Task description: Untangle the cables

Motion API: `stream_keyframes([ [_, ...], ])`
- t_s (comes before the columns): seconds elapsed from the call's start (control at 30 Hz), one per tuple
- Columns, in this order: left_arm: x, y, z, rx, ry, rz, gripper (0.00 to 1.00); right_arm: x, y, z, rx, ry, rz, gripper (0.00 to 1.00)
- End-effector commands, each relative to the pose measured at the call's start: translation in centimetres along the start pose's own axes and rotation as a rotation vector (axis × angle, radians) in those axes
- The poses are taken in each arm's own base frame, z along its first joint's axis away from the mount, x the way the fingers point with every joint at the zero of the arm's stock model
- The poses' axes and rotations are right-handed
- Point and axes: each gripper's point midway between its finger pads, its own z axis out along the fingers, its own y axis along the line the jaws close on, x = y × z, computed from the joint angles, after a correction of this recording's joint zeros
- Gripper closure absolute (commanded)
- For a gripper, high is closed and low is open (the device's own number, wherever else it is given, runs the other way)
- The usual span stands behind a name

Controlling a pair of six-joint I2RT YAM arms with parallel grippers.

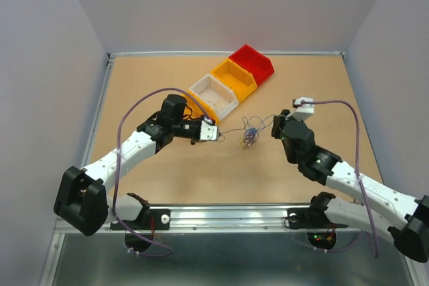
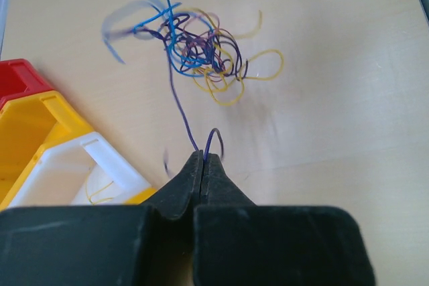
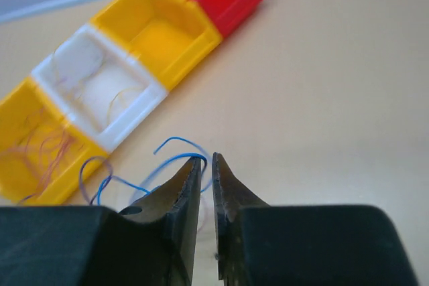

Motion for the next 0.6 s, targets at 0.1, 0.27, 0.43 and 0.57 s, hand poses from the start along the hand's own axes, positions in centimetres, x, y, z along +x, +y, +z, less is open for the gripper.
stream_keyframes([
  [0.1,-1.7,0.8,-0.7,0.020,-0.054,0.004,1.00,-4.5,-8.6,-4.1,0.310,-0.281,0.214,0.45],
  [0.27,-2.4,0.5,-0.8,0.044,-0.074,0.001,1.00,-4.4,0.8,-5.4,-0.298,-0.231,0.061,0.14],
  [0.43,-3.5,0.1,-1.2,0.064,-0.101,0.006,1.00,-0.7,9.0,-6.2,-0.724,-0.101,-0.131,0.11],
  [0.57,-4.8,0.1,-1.8,0.060,-0.125,0.017,1.00,2.6,13.4,-5.8,-0.949,-0.042,-0.266,0.12],
])
